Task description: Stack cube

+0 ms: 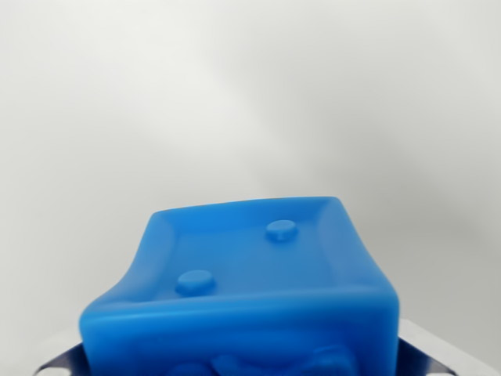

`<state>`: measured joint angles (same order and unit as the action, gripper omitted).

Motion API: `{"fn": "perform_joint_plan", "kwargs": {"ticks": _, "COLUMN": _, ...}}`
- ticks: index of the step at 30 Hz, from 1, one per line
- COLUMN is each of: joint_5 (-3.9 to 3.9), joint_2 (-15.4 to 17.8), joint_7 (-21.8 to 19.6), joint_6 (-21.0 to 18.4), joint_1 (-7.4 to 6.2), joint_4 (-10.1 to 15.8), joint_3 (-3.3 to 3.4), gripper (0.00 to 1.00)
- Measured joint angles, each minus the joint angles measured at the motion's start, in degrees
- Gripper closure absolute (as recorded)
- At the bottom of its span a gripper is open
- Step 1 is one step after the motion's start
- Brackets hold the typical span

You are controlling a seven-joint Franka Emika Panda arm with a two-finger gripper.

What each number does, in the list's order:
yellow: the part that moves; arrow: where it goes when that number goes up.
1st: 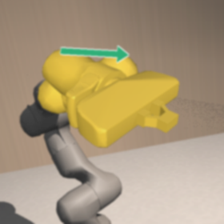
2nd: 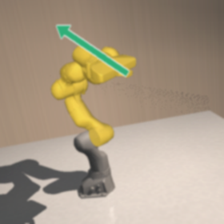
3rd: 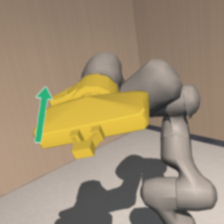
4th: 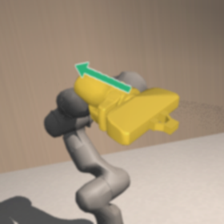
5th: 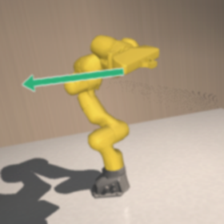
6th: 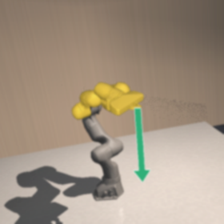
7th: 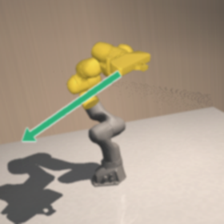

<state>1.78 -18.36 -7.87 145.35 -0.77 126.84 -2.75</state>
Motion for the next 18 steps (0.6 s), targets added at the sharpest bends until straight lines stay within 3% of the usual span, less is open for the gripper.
{"fn": "perform_joint_plan", "kwargs": {"ticks": 9, "joint_5": -0.29, "joint_2": 3.35, "joint_7": 0.20, "joint_6": -3.35, "joint_1": 0.00, "joint_4": -0.09, "joint_3": -0.02, "gripper": 1.00}}
{"fn": "perform_joint_plan", "kwargs": {"ticks": 18, "joint_5": -0.60, "joint_2": 2.82, "joint_7": -1.39, "joint_6": -3.61, "joint_1": 0.15, "joint_4": -0.73, "joint_3": 0.62, "gripper": 1.00}}
